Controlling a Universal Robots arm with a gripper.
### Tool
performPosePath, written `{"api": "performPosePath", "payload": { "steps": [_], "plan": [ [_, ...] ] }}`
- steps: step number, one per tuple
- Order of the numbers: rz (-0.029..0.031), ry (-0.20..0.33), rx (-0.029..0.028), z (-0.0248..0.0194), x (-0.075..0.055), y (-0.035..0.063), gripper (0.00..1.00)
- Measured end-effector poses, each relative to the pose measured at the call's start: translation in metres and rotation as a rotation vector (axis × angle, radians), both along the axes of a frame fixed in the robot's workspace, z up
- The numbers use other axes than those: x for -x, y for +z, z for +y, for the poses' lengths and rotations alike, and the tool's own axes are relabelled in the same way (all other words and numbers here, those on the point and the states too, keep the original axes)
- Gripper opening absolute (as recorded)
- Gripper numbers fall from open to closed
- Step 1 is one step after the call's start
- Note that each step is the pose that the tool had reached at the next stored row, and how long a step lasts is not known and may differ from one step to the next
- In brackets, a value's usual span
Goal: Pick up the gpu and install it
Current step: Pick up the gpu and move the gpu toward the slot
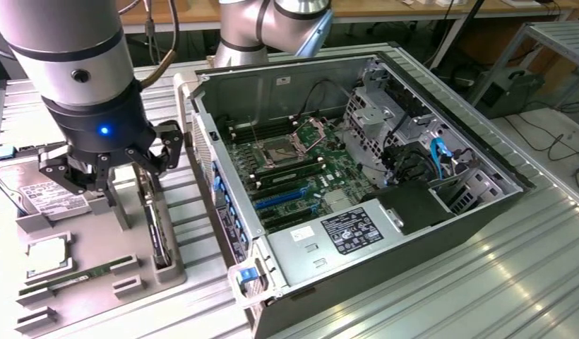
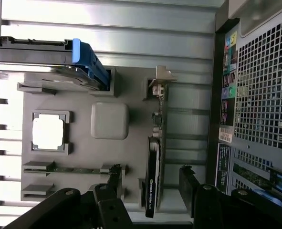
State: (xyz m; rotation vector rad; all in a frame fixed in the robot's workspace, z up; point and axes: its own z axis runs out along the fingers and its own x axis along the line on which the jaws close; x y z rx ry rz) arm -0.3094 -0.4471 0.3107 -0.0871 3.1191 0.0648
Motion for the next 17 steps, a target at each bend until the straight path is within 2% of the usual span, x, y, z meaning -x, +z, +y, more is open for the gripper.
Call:
{"api": "performPosePath", "payload": {
  "steps": [2, 3, 7, 10, 17],
  "plan": [
    [0.0026, 0.000, 0.0016, 0.0000, -0.001, -0.0025, 0.60],
    [0.0045, 0.000, 0.0041, 0.0001, -0.002, -0.0034, 0.60],
    [0.0101, 0.000, 0.0253, 0.0009, -0.005, -0.0072, 0.60],
    [0.0105, -0.009, 0.0272, 0.0012, -0.005, -0.0130, 0.60],
    [0.0120, -0.113, 0.0266, 0.0011, -0.005, -0.0278, 0.60]
  ]
}}
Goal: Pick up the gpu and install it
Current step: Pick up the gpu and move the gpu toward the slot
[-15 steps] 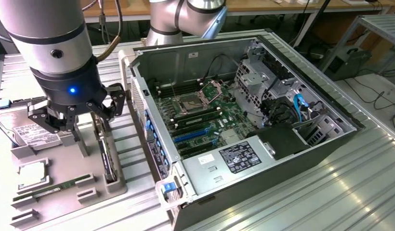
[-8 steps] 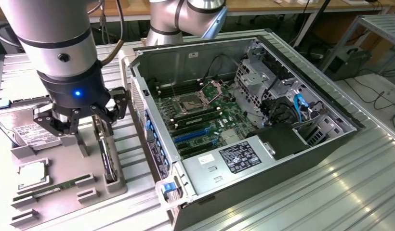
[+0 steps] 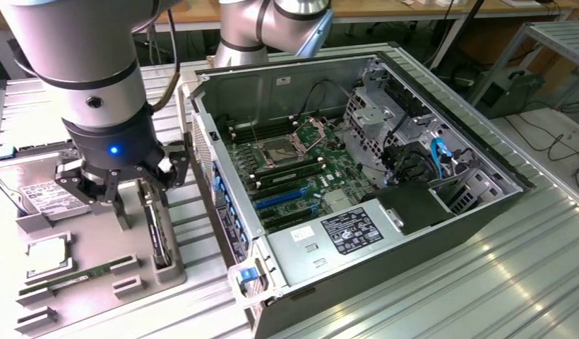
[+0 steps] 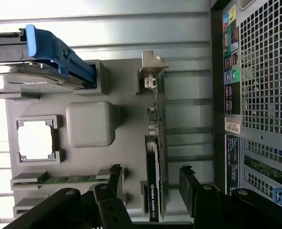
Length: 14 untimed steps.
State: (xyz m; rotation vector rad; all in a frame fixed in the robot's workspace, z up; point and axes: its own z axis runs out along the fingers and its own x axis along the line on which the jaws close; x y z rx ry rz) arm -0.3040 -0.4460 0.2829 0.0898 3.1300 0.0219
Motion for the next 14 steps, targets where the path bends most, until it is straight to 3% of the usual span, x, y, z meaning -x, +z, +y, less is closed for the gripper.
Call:
{"api": "performPosePath", "payload": {
  "steps": [14],
  "plan": [
    [0.0000, 0.016, 0.0000, 0.0003, 0.000, -0.0287, 0.60]
  ]
}}
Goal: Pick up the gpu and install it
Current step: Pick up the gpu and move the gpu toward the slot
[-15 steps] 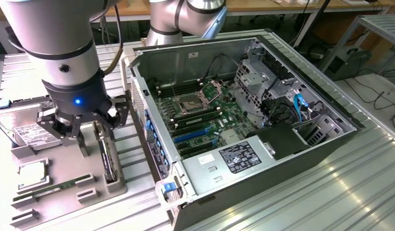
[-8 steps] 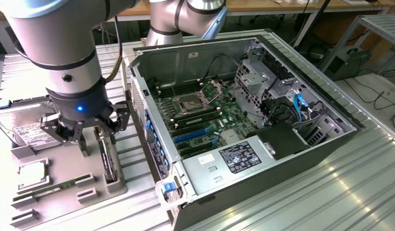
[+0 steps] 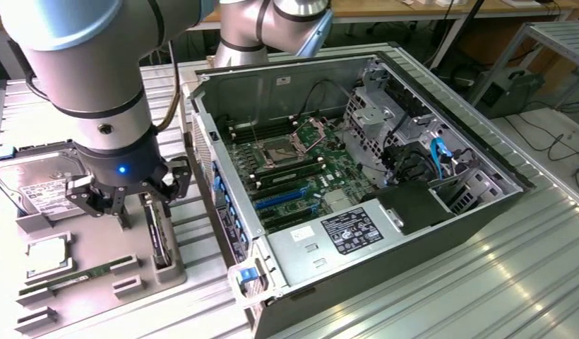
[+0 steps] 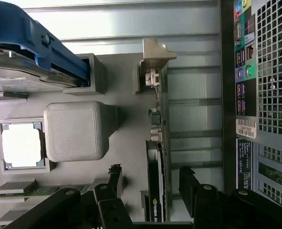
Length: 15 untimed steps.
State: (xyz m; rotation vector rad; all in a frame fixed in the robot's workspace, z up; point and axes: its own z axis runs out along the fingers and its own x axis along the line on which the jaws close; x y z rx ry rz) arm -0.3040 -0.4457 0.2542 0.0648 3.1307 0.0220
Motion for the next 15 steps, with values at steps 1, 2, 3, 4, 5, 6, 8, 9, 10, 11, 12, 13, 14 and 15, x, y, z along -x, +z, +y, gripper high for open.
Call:
{"api": "performPosePath", "payload": {
  "steps": [1, 2, 3, 4, 5, 6, 8, 9, 10, 11, 12, 13, 14, 15],
  "plan": [
    [0.0000, 0.002, 0.0000, 0.0000, 0.000, -0.0026, 0.60],
    [-0.0001, 0.004, -0.0001, 0.0000, 0.000, -0.0046, 0.60],
    [-0.0001, 0.006, -0.0001, 0.0000, 0.000, -0.0067, 0.60],
    [-0.0001, 0.007, -0.0001, 0.0000, 0.000, -0.0084, 0.60],
    [-0.0001, 0.008, -0.0001, 0.0000, 0.000, -0.0100, 0.60],
    [-0.0001, 0.009, -0.0001, 0.0000, 0.000, -0.0120, 0.60],
    [0.0000, 0.012, 0.0000, 0.0000, 0.000, -0.0157, 0.60],
    [0.0000, 0.013, 0.0000, 0.0000, 0.000, -0.0174, 0.60],
    [0.0000, 0.014, 0.0000, 0.0000, 0.000, -0.0193, 0.60],
    [0.0000, 0.015, 0.0000, 0.0000, 0.000, -0.0211, 0.60],
    [0.0000, 0.016, 0.0000, 0.0000, 0.000, -0.0229, 0.60],
    [0.0000, 0.017, -0.0001, 0.0000, 0.000, -0.0248, 0.60],
    [0.0000, 0.018, 0.0000, 0.0000, 0.000, -0.0267, 0.60],
    [0.0000, 0.019, 0.0000, 0.0000, 0.000, -0.0282, 0.60]
  ]
}}
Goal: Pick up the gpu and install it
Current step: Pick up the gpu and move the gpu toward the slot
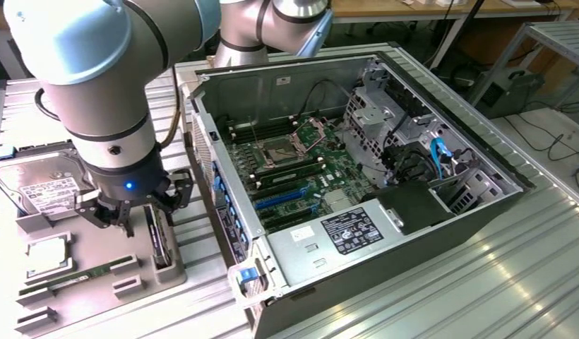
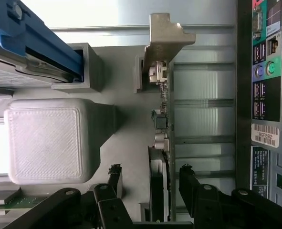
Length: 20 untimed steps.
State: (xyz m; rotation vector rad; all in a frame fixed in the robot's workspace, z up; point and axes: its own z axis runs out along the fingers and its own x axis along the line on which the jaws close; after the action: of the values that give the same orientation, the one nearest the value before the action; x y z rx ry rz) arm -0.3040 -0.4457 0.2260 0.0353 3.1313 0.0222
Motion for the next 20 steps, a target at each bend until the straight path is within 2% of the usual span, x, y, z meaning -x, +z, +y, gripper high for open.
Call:
{"api": "performPosePath", "payload": {
  "steps": [10, 11, 12, 13, 14, 20],
  "plan": [
    [0.0000, 0.000, 0.0000, 0.0003, 0.0000, -0.0025, 0.60],
    [0.0002, 0.000, 0.0002, 0.0003, 0.0000, -0.0026, 0.59],
    [0.0002, 0.000, 0.0001, 0.0003, -0.0002, -0.0027, 0.52],
    [-0.0002, 0.000, -0.0002, 0.0004, -0.0006, -0.0030, 0.52],
    [-0.0001, 0.000, -0.0001, 0.0003, -0.0011, -0.0031, 0.45],
    [0.0001, 0.000, 0.0001, -0.0015, -0.0019, -0.0033, 0.45]
  ]
}}
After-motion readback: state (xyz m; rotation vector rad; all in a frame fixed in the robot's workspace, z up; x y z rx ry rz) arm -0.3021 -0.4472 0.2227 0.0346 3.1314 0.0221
